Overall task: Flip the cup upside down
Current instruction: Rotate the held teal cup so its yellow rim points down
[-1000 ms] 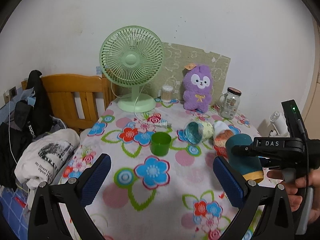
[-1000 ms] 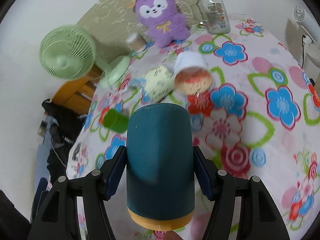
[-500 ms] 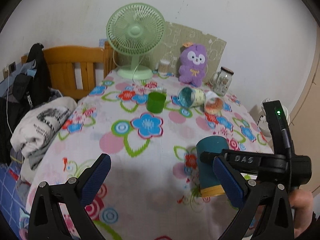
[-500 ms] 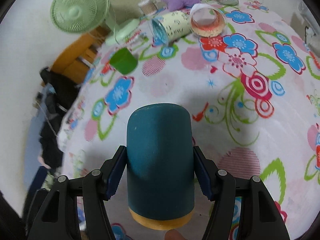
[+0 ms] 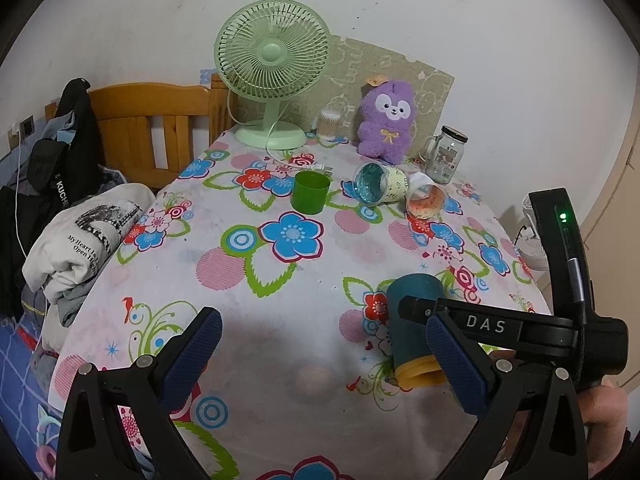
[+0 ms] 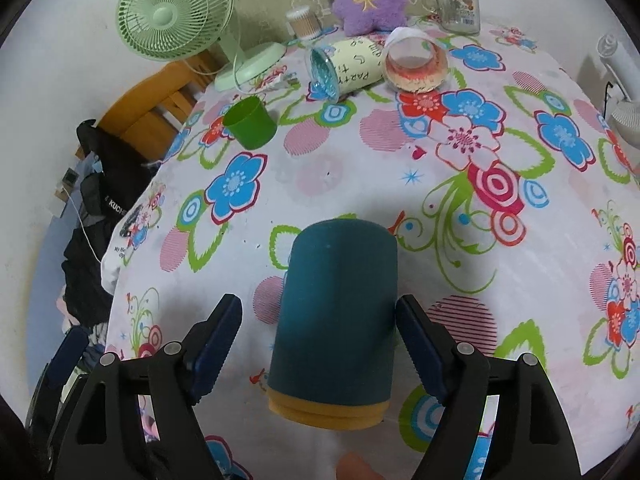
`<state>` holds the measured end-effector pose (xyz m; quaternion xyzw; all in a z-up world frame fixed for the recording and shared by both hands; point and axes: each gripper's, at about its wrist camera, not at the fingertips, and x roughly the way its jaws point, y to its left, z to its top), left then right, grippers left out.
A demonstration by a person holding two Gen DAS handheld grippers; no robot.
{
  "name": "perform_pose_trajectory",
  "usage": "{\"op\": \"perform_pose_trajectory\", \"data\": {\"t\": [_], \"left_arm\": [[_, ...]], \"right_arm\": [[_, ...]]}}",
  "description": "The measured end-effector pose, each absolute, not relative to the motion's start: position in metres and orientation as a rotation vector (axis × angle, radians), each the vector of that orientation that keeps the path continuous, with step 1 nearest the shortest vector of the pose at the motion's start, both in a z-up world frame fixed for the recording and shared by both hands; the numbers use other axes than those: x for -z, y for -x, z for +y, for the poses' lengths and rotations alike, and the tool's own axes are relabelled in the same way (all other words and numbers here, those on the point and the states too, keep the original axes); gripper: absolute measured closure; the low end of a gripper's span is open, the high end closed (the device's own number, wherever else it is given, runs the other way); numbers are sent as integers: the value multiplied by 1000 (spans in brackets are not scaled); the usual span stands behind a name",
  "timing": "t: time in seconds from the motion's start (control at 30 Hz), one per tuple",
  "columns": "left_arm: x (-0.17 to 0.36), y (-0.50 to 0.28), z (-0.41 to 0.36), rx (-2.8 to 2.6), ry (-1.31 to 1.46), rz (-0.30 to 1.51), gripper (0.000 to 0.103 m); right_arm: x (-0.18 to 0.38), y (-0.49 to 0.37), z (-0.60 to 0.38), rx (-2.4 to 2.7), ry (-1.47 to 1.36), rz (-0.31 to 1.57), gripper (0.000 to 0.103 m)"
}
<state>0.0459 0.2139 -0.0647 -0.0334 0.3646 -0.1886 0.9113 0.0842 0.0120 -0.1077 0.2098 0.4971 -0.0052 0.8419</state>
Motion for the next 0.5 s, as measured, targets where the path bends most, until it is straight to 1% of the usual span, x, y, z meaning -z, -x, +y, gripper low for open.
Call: {"op": "perform_pose_trajectory", "data": {"t": [0.27, 0.5], "left_arm": [[54, -60, 188, 423, 57, 783, 0], [44, -69, 144, 479, 38, 781, 0]], "right_arm": [[89, -70, -16, 21, -443, 1000, 21], [81, -43, -74, 94, -525, 932, 16]]}}
